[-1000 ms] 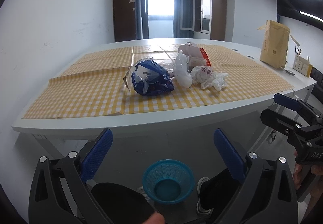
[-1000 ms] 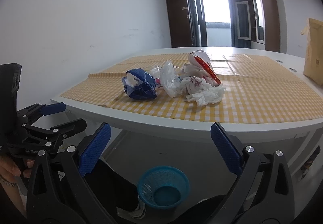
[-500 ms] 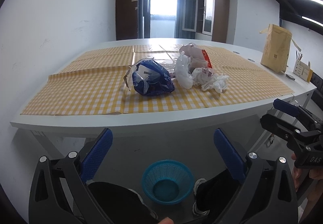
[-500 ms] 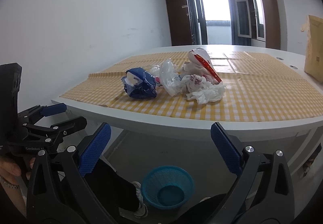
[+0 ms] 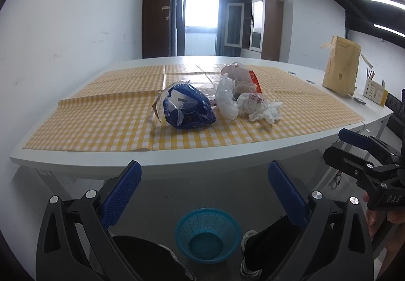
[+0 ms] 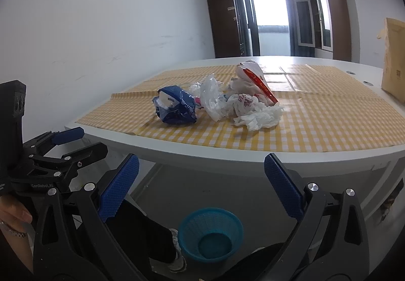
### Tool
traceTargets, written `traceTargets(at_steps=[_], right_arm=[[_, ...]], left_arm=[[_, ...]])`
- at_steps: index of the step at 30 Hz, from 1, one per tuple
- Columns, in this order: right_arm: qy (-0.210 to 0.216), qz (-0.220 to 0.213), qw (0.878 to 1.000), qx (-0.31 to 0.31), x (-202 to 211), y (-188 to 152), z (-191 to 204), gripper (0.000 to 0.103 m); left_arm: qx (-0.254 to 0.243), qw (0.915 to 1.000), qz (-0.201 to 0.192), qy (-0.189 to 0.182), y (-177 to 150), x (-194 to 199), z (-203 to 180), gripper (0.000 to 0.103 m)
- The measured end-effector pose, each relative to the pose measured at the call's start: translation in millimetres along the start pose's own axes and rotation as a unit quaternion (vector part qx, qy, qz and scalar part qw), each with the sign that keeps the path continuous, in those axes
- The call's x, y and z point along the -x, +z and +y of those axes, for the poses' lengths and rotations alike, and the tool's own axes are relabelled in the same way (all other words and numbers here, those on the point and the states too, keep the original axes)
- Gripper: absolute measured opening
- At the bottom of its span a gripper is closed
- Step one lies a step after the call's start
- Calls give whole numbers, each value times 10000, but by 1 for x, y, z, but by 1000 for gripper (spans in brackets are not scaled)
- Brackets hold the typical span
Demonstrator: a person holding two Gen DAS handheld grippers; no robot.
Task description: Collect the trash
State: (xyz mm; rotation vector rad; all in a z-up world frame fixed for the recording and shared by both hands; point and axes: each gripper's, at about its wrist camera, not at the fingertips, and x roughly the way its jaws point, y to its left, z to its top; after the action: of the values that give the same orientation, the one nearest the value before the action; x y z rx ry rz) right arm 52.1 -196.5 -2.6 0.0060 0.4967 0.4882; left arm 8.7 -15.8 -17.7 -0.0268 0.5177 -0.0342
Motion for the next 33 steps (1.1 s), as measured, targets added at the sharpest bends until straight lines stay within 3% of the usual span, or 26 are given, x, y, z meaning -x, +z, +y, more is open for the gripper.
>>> traceTargets(at_steps=[22, 30, 33], right_arm=[[-128, 179, 9996, 150, -14, -1, 2, 95], [-297, 173, 9990, 303, -39, 19, -7, 94], [-138, 51, 9998, 98, -48, 34, -17, 94]], left_arm=[[18, 9998, 164, -83, 1, -17, 13, 97], [-82, 9998, 200, 34, 12, -42, 27, 97], [-132, 9997, 170, 62, 19, -53, 36, 97]])
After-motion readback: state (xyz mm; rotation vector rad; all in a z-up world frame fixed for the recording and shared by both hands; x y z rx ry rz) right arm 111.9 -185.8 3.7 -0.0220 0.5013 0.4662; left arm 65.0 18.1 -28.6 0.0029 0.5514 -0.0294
